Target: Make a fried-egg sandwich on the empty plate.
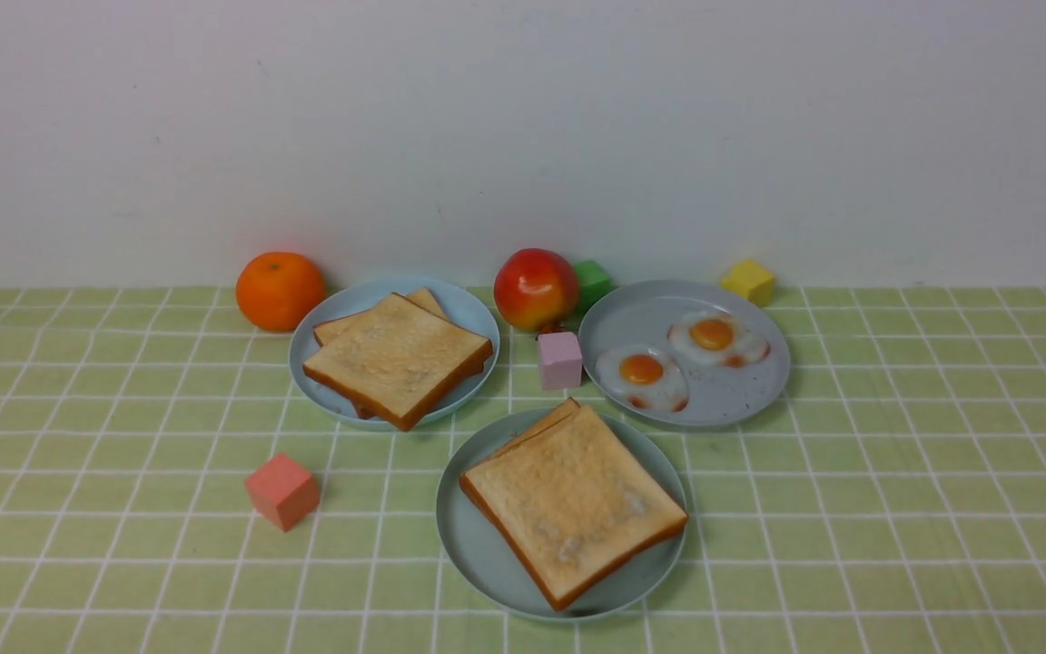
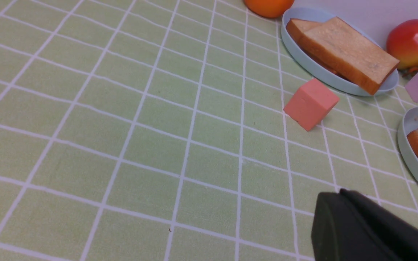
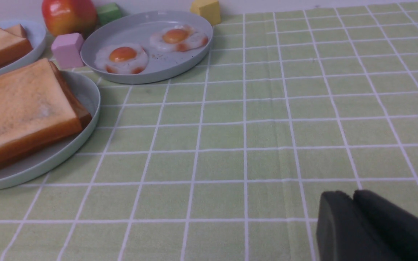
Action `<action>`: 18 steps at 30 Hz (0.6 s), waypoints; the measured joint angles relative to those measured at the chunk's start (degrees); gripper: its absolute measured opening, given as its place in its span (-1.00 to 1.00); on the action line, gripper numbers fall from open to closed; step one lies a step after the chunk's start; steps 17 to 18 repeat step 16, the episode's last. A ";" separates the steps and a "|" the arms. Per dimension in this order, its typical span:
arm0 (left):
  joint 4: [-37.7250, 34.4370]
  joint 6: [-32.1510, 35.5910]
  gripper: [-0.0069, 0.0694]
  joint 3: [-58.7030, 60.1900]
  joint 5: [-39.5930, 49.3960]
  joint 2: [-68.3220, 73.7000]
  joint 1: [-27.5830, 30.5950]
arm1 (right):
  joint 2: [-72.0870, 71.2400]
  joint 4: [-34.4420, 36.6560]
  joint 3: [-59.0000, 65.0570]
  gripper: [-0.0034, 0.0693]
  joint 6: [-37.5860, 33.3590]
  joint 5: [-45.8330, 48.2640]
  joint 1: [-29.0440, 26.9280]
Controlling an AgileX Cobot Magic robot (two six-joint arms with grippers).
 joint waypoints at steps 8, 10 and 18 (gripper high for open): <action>0.00 0.00 -0.84 0.00 0.00 0.00 0.00 | 0.00 0.00 0.00 -0.66 0.00 0.07 0.00; 0.00 0.00 -0.83 0.00 0.00 0.00 0.00 | 0.00 0.00 0.00 -0.65 0.00 0.07 0.00; 0.00 0.00 -0.82 0.00 0.00 0.00 0.00 | 0.00 0.00 0.00 -0.63 0.00 0.07 0.00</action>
